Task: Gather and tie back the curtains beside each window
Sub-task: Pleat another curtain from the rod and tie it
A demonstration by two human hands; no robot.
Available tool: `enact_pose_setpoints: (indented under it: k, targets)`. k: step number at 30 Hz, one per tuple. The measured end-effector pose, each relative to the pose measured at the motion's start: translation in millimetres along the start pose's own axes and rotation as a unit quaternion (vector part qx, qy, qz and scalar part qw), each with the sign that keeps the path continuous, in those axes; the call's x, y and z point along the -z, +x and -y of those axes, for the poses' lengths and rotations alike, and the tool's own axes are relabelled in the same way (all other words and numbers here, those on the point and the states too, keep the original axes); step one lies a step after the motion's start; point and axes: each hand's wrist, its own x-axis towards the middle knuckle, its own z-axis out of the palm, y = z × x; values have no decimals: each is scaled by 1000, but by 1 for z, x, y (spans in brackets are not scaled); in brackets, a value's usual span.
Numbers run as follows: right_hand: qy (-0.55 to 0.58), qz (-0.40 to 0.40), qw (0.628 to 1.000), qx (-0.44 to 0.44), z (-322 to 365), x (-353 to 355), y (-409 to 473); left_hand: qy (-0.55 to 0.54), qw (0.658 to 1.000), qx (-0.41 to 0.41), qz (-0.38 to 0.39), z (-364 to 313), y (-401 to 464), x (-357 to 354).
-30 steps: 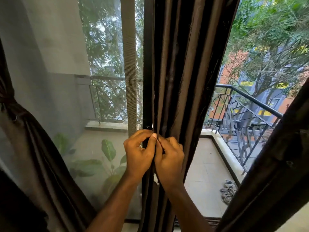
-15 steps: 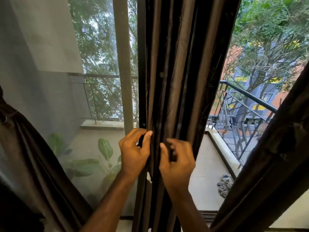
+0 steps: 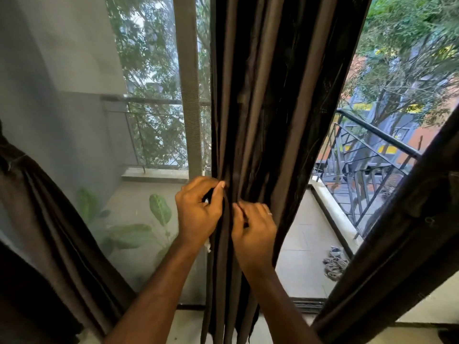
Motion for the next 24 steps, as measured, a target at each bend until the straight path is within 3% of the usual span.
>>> enact_pose_setpoints:
  k: [7,16,21,24]
  targets:
    - [10,24,1000,6,7,-13,0,-61,998,18,28,-14,-8,-5]
    - [28,48,998,31,3,3,2,-39,999,5,11,-16,-9,-7]
    - [29,-74,992,-98,6,42,12,-28,1000,12,-7,-7,-4,-5]
    - [10,-58,988,-143,-2,39,21,-34,999,13,-6,-6,-2,-9]
